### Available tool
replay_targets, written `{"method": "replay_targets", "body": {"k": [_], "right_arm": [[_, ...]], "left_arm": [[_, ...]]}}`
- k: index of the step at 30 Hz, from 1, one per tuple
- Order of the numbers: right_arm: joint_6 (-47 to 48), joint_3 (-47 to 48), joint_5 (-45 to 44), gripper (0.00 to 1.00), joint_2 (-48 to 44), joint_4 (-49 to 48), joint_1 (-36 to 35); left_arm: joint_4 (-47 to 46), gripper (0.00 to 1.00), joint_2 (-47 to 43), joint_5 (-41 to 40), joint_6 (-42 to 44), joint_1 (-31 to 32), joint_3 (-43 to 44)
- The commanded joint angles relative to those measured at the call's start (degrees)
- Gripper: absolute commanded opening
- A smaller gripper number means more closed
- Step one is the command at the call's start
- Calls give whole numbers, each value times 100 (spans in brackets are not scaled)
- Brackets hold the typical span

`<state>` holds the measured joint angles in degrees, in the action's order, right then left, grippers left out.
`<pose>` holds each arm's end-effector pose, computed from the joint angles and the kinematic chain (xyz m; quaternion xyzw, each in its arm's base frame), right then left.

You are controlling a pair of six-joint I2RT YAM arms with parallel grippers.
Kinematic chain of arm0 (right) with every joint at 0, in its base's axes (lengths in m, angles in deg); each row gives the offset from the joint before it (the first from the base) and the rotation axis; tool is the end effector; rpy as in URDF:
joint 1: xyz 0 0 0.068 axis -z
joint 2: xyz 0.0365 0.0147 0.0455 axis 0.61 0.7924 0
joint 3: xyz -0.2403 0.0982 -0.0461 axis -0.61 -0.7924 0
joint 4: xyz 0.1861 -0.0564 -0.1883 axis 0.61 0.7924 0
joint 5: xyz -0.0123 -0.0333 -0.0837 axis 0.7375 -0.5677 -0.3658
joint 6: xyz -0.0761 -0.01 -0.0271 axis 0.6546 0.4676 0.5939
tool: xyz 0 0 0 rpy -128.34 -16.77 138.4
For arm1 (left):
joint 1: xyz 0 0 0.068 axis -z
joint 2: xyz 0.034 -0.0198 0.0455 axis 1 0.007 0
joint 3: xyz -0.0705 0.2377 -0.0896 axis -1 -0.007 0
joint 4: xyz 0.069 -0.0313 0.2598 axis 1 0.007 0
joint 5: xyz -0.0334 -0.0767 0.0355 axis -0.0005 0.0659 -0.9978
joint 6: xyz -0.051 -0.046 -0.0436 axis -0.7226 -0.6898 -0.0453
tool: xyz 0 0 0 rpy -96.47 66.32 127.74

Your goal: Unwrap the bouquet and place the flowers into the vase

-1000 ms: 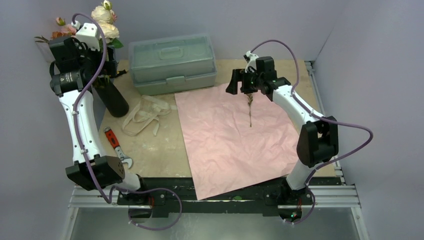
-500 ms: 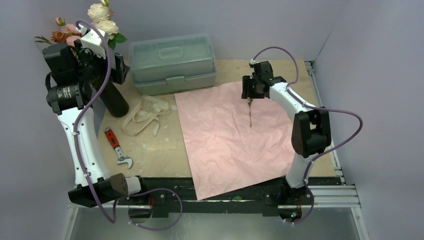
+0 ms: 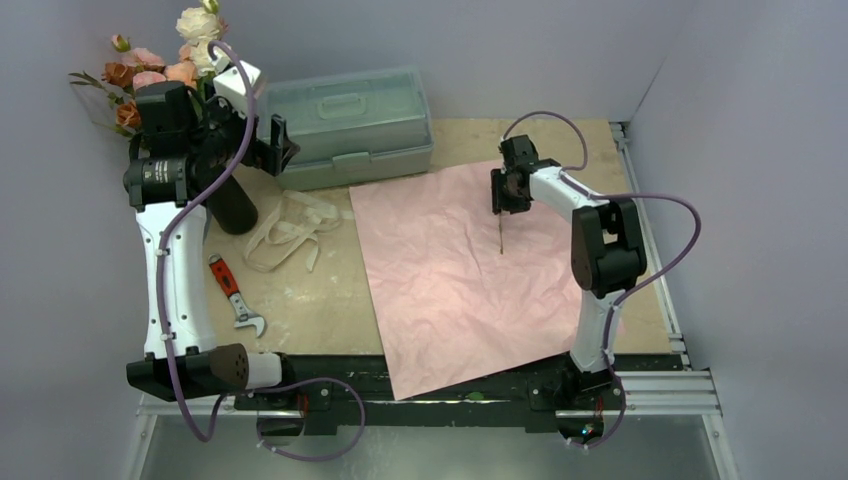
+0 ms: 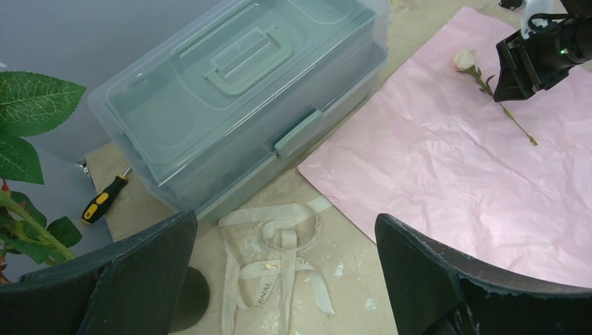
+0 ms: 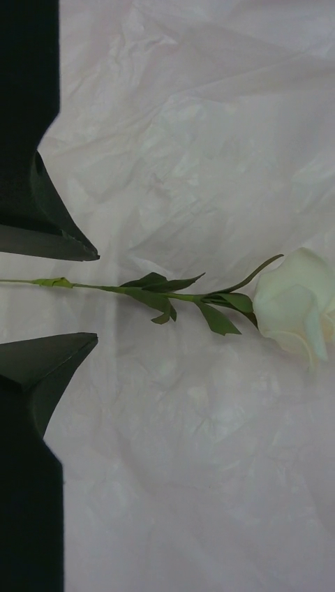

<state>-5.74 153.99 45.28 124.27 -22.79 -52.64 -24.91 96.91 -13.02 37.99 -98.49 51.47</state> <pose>0.4347 0.1105 0.1492 -0.0158 0.9625 0.0206 0.2700 0.2907 0.0058 0.4657 0.2148 0.7907 -0.1197 0.5606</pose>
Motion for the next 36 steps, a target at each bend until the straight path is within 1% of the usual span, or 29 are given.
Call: {"method": "replay_targets", "body": {"k": [1, 4, 9, 12, 14, 15, 16, 21, 24, 28, 32, 34, 36], "right_arm": [[78, 87, -156, 45, 118, -165, 19], [64, 111, -127, 43, 228, -220, 21], [21, 183, -55, 32, 388, -257, 24], [6, 202, 76, 21, 326, -226, 20], [7, 128, 122, 12, 156, -269, 24], [-3, 76, 224, 4, 69, -328, 20], [-21, 29, 282, 0, -33, -374, 20], [-177, -255, 901, 0, -589, -833, 22], [-91, -601, 1515, 0, -1197, -1398, 20], [-431, -921, 2775, 0, -1849, -2484, -1], [-834, -979, 3873, 0, -2207, -3309, -135], [-1106, -1022, 4273, 0, -2349, -3759, -246], [-1320, -1063, 4513, 0, -2464, -4182, -416]], "left_arm": [[-305, 100, -29, -27, -177, 80, 90], [-329, 100, -31, -51, -243, 98, 54], [-469, 100, -52, -56, -381, 102, -61], [-543, 100, -37, -34, -519, 111, -130], [-637, 100, -35, 98, -799, 107, -304], [-670, 99, -28, 236, -909, 113, -413], [-735, 98, -19, 372, -1034, 115, -525], [-1158, 96, 80, 942, -1659, 113, -933], [-1627, 94, 159, 1284, -2380, 113, -1115], [-2613, 92, 193, 1788, -3388, 120, -1527], [-3535, 81, 260, 2214, -4427, 201, -1926], [-3879, 77, 336, 2365, -4724, 303, -2018], [-4110, 75, 416, 2437, -4908, 432, -2034]]}}
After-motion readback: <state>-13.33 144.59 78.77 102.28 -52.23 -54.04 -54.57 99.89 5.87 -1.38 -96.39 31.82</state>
